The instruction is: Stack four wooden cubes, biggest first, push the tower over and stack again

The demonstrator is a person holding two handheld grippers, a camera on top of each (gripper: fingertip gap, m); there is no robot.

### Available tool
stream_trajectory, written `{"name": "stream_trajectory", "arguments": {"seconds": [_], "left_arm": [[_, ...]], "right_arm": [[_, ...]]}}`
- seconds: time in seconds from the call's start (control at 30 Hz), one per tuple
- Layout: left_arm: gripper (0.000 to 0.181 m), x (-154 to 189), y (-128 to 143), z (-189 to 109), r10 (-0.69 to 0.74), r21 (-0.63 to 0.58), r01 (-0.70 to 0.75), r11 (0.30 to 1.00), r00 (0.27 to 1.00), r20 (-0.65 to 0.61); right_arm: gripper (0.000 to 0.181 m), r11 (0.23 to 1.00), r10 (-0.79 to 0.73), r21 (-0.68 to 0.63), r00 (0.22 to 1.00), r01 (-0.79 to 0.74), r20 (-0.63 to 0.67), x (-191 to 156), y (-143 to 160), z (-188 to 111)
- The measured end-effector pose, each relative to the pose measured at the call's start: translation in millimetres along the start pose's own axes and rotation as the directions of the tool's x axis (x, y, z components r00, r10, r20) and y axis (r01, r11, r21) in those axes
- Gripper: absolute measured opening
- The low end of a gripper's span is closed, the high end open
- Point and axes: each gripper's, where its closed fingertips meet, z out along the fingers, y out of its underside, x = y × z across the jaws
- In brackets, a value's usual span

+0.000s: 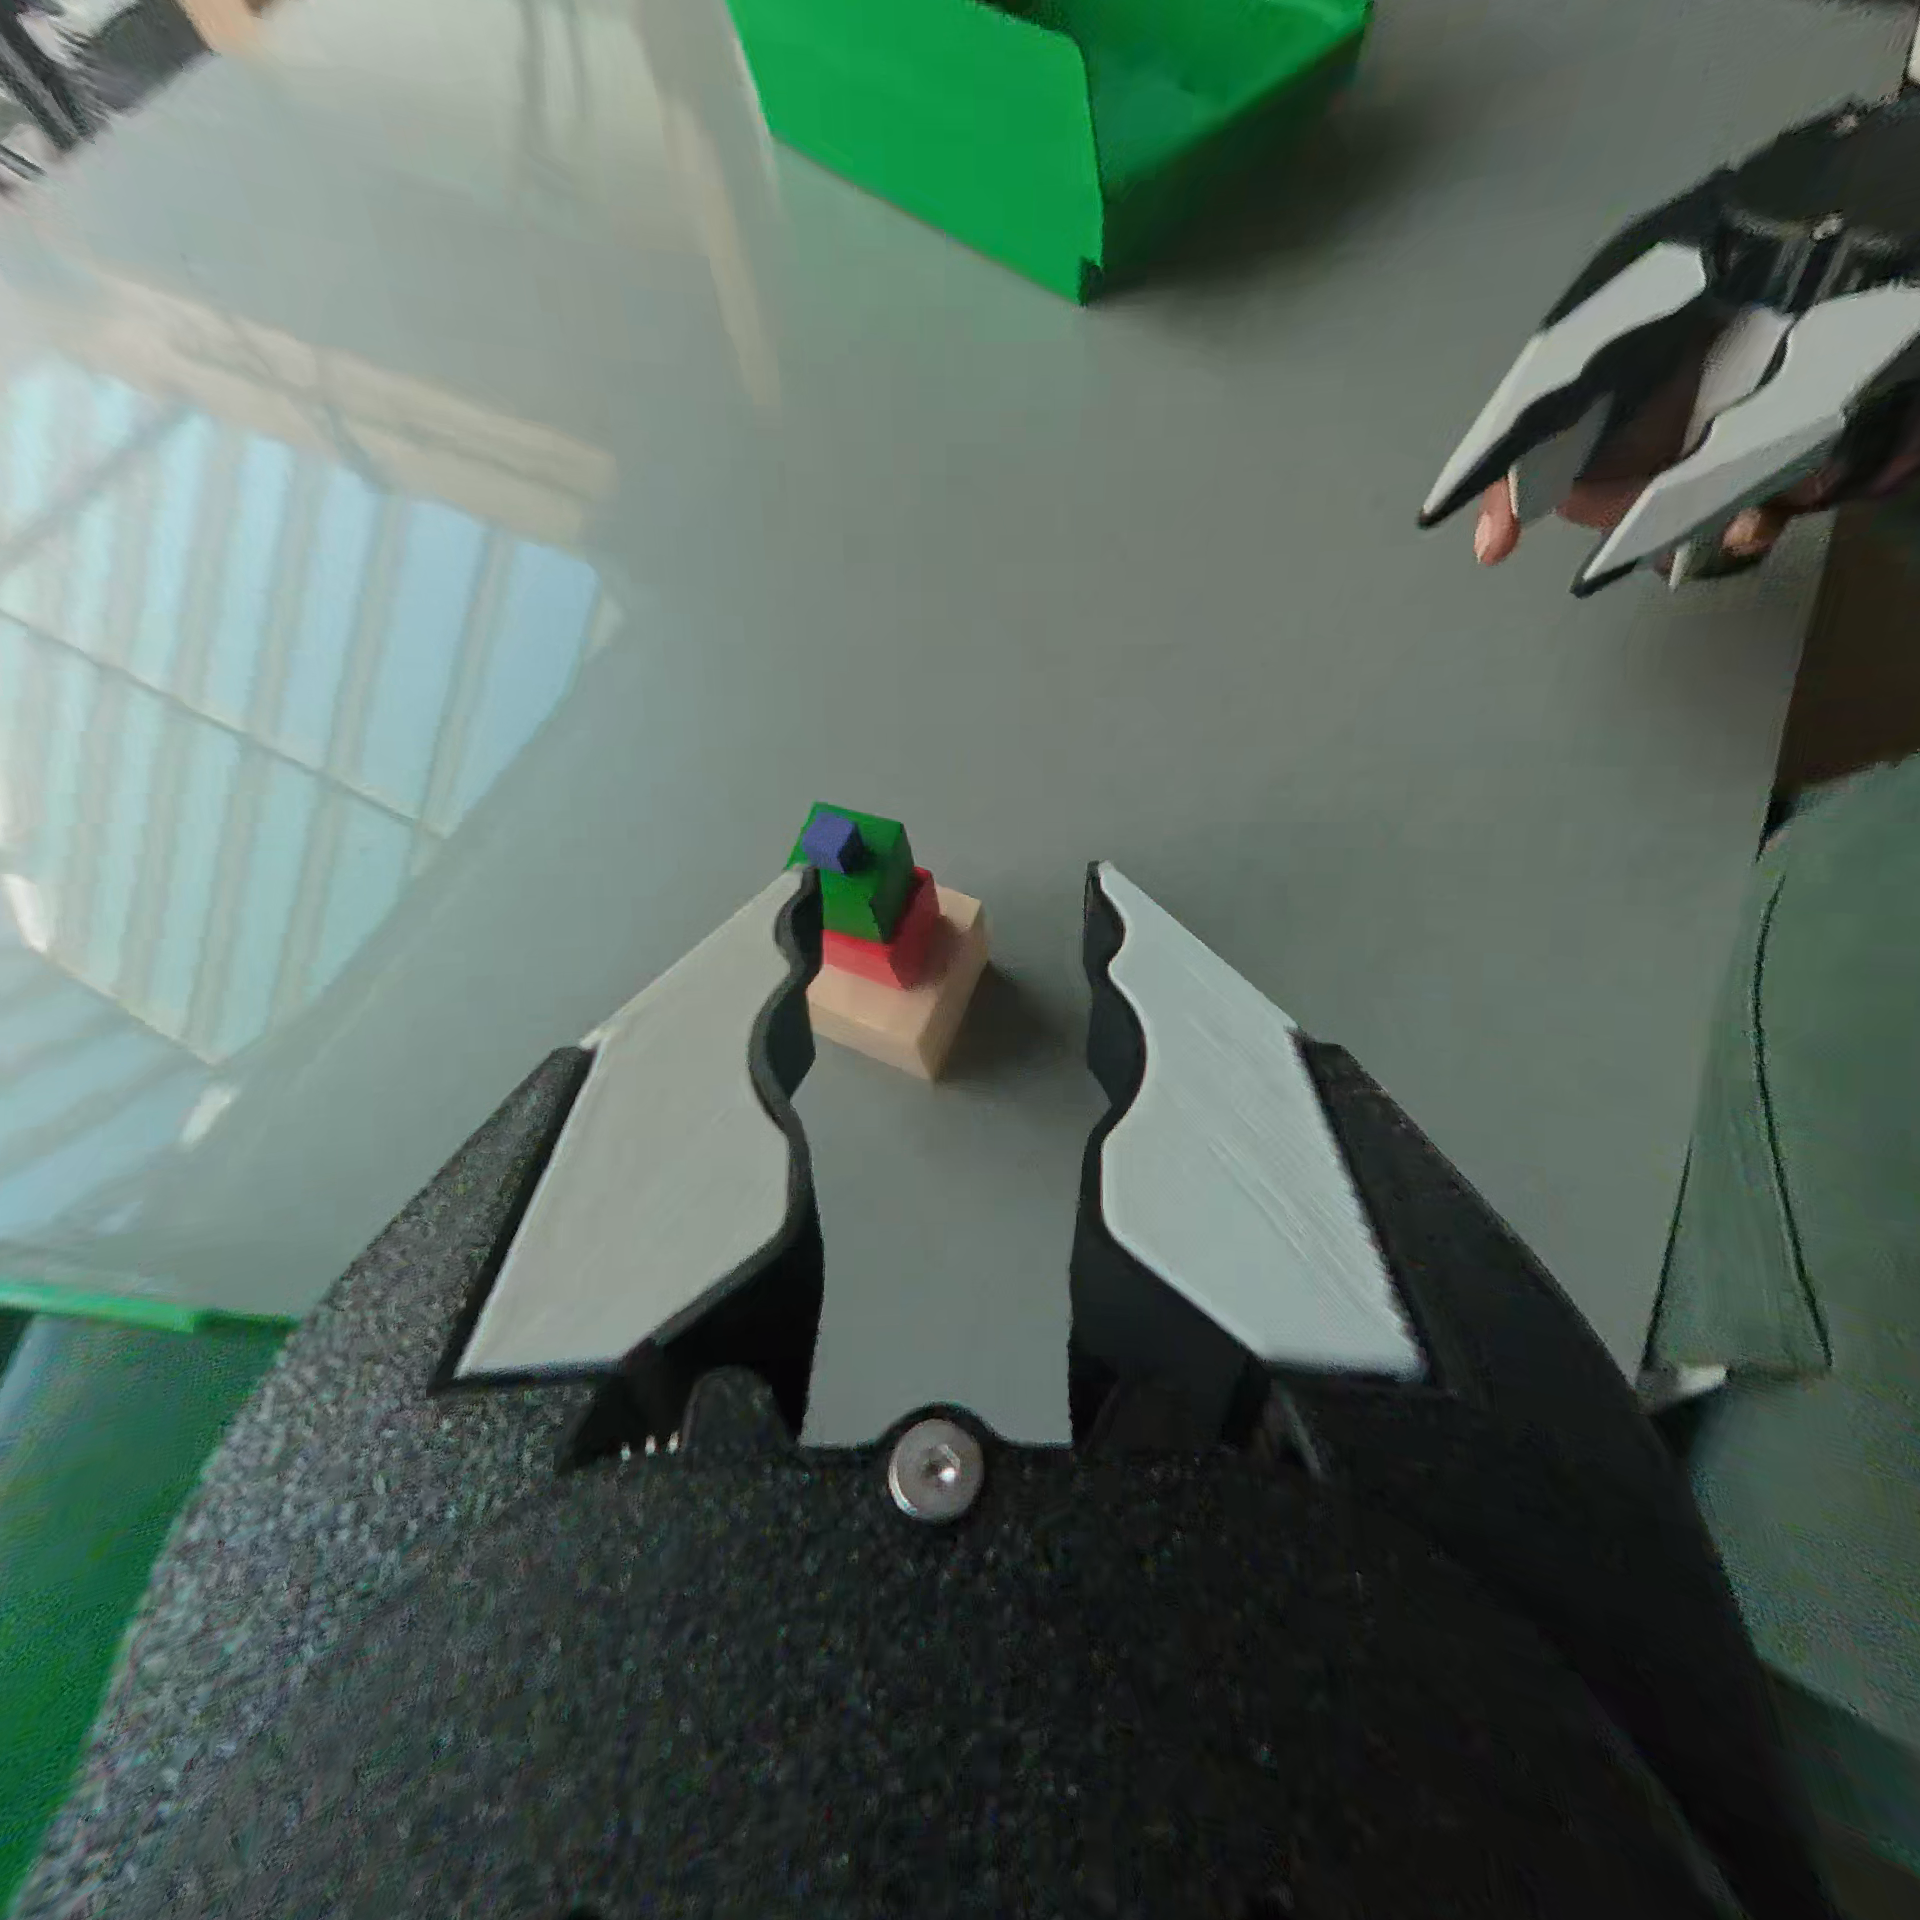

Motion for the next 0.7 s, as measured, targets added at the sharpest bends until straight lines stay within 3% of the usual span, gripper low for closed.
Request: {"name": "stream_trajectory", "arguments": {"seconds": [0.23, 0.47, 0.7], "left_arm": [[0.069, 25, 34, -2, -0.197, 0.219, 0.168, 0.961, 0.973, 0.117], [0.076, 42, 45, 0, -0.335, 0.368, 0.244, 0.897, 0.919, 0.210], [0.076, 45, 59, -7, -0.386, 0.403, 0.259, 0.878, 0.880, 0.276]], "right_arm": [[0.045, 0.999, -0.028, -0.027, 0.999, 0.027, -0.035, -7, 1, -1], [0.048, 0.996, -0.091, -0.033, 0.979, 0.086, -0.182, 2, 2, -4], [0.067, 0.994, -0.104, -0.069, 0.965, 0.090, -0.240, 2, 12, -2]]}}
